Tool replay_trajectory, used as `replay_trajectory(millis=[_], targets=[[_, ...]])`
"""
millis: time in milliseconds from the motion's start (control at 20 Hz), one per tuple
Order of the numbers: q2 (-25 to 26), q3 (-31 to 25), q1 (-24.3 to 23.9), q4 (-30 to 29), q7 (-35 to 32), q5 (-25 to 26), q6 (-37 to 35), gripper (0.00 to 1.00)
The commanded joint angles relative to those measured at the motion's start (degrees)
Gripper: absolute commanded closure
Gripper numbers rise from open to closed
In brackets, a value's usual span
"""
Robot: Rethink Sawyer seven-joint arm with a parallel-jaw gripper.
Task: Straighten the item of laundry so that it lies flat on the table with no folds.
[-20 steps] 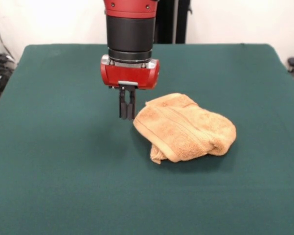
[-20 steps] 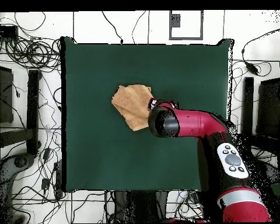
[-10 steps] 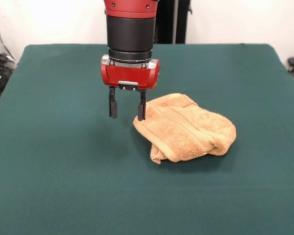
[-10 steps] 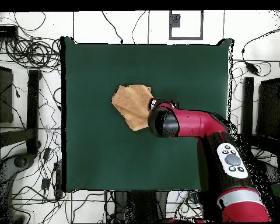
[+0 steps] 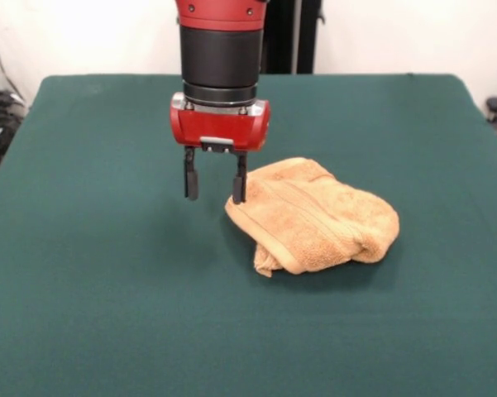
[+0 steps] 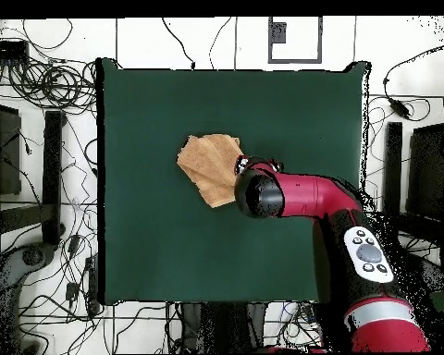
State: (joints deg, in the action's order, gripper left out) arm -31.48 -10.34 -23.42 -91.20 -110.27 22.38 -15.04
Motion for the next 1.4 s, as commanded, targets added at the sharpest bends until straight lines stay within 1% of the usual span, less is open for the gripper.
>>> replay_trajectory(millis=[50,350,650,800,950,1200,1400], targets=[[2.0,-1.6,1.8,-4.9,-1.7,2.7,-0.8,0.00],[5.2,-1.1,2.0,-3.7,-2.0,3.4,0.8,0.00],[9.8,-0.4,2.0,-2.8,-2.9,4.9,5.6,0.00],[12.2,-1.7,0.9,-2.7,-3.2,5.2,7.6,0.00],[14.3,-1.4,1.3,-2.3,-4.3,5.8,10.4,0.00],[15.8,-0.8,1.5,-2.4,-4.8,5.5,12.7,0.00],[15.7,-0.3,2.0,-2.4,-4.8,5.0,12.9,0.00]])
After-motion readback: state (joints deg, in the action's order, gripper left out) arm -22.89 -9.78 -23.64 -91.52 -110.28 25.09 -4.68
